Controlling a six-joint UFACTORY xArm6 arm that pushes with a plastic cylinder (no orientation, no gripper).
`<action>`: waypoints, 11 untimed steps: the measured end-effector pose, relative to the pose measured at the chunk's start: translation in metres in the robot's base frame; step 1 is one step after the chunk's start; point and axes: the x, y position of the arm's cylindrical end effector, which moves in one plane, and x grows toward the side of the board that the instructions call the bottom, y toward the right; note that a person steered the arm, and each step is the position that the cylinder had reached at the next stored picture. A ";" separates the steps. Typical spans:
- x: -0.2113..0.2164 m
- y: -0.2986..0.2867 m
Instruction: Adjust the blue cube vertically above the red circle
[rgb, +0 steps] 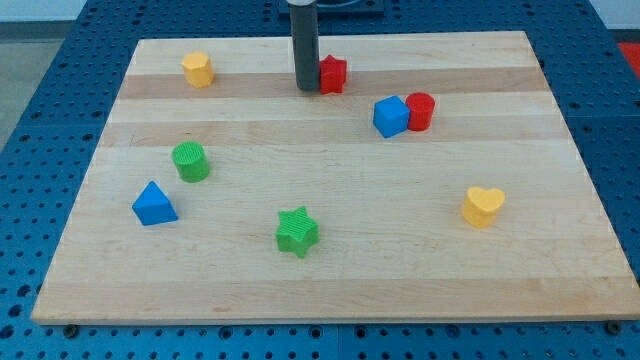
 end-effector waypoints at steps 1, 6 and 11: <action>0.022 -0.003; 0.080 0.055; 0.050 0.091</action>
